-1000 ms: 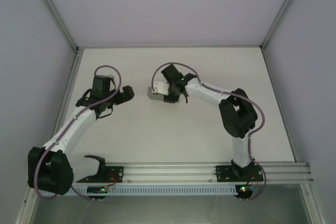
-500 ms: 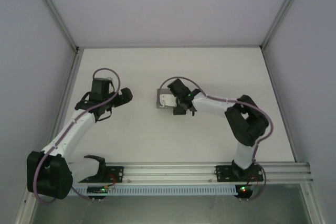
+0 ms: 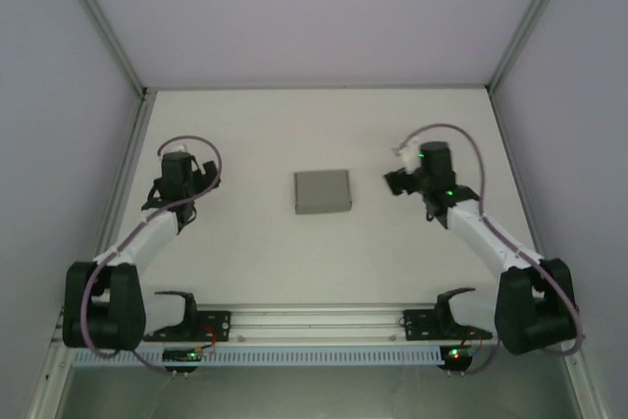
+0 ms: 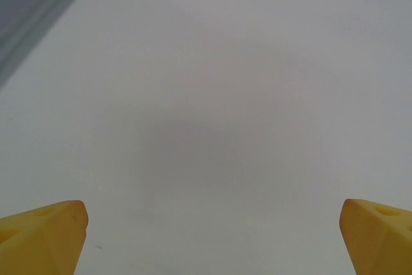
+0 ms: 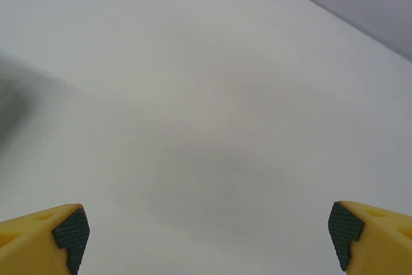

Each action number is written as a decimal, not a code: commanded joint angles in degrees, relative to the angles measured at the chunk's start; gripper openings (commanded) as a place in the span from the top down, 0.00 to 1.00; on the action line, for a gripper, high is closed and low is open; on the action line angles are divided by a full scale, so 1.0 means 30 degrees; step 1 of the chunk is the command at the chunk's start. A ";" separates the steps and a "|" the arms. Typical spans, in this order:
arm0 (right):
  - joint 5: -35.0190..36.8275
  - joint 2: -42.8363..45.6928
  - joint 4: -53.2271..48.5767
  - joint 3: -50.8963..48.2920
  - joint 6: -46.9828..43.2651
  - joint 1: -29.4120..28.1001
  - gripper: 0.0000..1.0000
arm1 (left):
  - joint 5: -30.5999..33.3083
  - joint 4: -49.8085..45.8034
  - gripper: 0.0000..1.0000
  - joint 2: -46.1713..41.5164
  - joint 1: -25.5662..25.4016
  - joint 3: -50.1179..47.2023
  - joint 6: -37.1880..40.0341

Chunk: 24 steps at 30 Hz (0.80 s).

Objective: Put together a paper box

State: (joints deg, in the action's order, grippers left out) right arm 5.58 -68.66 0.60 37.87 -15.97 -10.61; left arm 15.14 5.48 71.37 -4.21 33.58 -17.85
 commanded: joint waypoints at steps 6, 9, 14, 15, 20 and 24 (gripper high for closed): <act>-0.0650 -0.2353 1.0602 -0.4755 0.5294 0.4019 0.02 | 0.1117 0.7726 0.00 0.3690 0.0470 -0.1070 0.3616; -0.2222 -0.3392 1.1921 -0.4843 0.6856 0.5189 0.02 | 0.0398 0.9515 0.00 0.4471 0.0587 -0.1365 0.5073; -0.2630 -0.8069 2.5442 -0.9154 0.6184 0.3959 0.02 | -0.2752 2.0327 0.00 0.6139 0.2140 -0.6096 0.4754; -0.2377 -0.7155 2.3943 -0.9111 0.6185 0.4054 0.02 | -0.3148 2.0770 0.00 0.5848 0.2199 -0.6383 0.4750; 0.0979 -0.6876 1.7046 -0.5706 0.5430 0.2845 0.02 | -0.3904 1.5776 0.00 0.5500 0.1827 -0.4229 0.5483; 0.1027 -0.6817 1.7019 -0.5710 0.5705 0.3010 0.02 | -0.3930 1.6297 0.00 0.5611 0.1840 -0.4379 0.5515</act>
State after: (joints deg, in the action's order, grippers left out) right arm 5.80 -89.27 52.53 21.06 1.08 -1.63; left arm 5.15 52.93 88.60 1.39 19.70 -2.35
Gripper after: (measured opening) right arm 0.985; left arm 0.995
